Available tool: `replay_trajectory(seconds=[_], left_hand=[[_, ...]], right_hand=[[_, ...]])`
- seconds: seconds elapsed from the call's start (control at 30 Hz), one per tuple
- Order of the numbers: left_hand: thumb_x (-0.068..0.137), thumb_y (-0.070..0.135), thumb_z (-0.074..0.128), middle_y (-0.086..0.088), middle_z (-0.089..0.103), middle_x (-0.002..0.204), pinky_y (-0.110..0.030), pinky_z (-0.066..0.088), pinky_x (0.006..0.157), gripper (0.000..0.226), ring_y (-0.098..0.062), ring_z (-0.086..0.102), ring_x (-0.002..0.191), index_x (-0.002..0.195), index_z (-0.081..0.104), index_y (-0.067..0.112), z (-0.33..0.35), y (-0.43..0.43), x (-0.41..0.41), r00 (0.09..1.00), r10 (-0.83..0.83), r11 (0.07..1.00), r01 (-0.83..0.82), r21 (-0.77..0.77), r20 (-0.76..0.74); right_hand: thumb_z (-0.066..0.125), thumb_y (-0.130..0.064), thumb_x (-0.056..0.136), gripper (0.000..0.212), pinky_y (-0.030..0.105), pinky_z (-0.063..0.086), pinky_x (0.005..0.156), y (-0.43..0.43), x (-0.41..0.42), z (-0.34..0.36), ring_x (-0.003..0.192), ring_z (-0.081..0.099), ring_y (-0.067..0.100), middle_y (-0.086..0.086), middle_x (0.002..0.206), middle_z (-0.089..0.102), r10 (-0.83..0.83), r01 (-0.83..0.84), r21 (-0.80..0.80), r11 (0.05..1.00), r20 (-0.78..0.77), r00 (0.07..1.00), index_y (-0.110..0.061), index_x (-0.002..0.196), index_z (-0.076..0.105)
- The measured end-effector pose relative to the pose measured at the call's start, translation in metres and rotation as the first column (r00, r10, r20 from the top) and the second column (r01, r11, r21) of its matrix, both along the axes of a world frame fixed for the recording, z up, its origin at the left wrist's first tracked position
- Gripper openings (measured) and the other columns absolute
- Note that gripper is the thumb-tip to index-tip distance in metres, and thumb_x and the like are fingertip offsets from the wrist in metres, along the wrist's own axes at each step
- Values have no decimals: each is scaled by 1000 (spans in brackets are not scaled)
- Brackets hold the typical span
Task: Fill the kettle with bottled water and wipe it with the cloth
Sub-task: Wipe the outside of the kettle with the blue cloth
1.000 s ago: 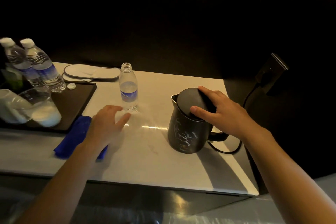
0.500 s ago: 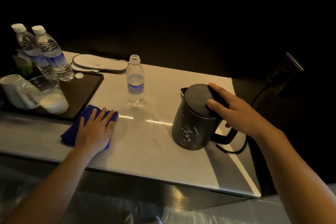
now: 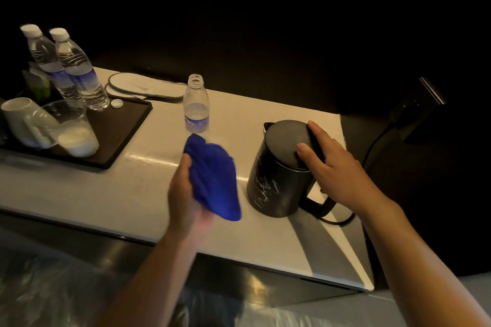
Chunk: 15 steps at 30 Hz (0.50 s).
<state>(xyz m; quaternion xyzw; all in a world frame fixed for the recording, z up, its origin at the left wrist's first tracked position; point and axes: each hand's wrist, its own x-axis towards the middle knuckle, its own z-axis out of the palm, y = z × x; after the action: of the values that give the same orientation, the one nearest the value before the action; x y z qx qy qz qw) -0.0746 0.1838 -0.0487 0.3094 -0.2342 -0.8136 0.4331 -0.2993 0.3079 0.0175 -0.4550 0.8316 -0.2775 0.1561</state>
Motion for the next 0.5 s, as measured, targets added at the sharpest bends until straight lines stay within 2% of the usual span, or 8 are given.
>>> replay_trajectory(seconds=[0.07, 0.13, 0.17, 0.23, 0.27, 0.37, 0.43, 0.5], left_hand=[[95, 49, 56, 1, 72, 127, -32, 59, 84, 35, -15, 71, 111, 124, 67, 32, 12, 31, -29, 999, 33, 993, -32, -114, 5], [96, 57, 47, 14, 68, 131, -20, 54, 89, 38, -4, 64, 119, 128, 61, 43, 18, 61, -59, 989, 78, 943, -32, -332, 126], [98, 58, 40, 19, 60, 141, -19, 48, 98, 43, -1, 54, 130, 137, 51, 47, 17, 74, -73, 975, 100, 888, 2, -459, 197], [104, 54, 26, 19, 27, 164, -34, 27, 120, 48, -3, 20, 151, 151, 22, 54, 9, 92, -99, 907, 254, 713, 59, -698, 336], [105, 52, 22, 15, 17, 167, -45, 19, 123, 49, -7, 10, 154, 154, 13, 52, 2, 94, -110, 844, 367, 636, 78, -768, 390], [107, 47, 23, 3, 20, 168, -57, 27, 118, 54, -17, 16, 154, 159, 14, 34, -14, 89, -130, 709, 587, 561, -7, -828, 392], [107, 44, 26, 6, 24, 167, -56, 35, 113, 55, -19, 25, 152, 159, 17, 30, -22, 83, -136, 687, 645, 514, -66, -855, 335], [107, 45, 27, 8, 30, 164, -53, 41, 110, 53, -18, 35, 148, 158, 21, 31, -29, 74, -136, 709, 635, 512, -89, -854, 306]], right_hand=[[34, -73, 96, 72, 52, 59, 81, 1, 0, -2, 103, 61, 27, 3, 150, 45, -5, 5, -4, 1000, -12, 1000, -46, 160, 13], [32, -74, 96, 73, 52, 59, 81, 0, 1, -5, 103, 60, 25, 4, 149, 46, -3, 3, -2, 1000, -39, 999, -46, 160, 12], [31, -75, 96, 74, 50, 58, 83, 0, 1, -6, 105, 60, 24, 4, 149, 46, -1, 1, -3, 1000, -59, 998, -46, 161, 12], [29, -76, 95, 76, 43, 54, 86, -1, 0, -7, 110, 56, 20, 4, 149, 48, 1, -2, -9, 1000, -100, 995, -44, 161, 12], [28, -76, 94, 76, 41, 54, 85, -1, 0, -8, 109, 55, 19, 4, 148, 49, 0, -1, -14, 1000, -112, 994, -44, 161, 12], [31, -77, 93, 78, 47, 59, 81, -1, -1, -8, 105, 58, 21, 5, 144, 51, 1, -4, -24, 1000, -113, 994, -44, 161, 12], [33, -77, 92, 79, 49, 60, 79, 0, -2, -8, 106, 60, 23, 6, 143, 51, 6, -10, -39, 999, -102, 995, -44, 161, 13], [34, -76, 93, 78, 49, 61, 77, 1, -1, -10, 103, 61, 23, 5, 143, 51, 12, -18, -62, 998, -102, 995, -44, 161, 14]])
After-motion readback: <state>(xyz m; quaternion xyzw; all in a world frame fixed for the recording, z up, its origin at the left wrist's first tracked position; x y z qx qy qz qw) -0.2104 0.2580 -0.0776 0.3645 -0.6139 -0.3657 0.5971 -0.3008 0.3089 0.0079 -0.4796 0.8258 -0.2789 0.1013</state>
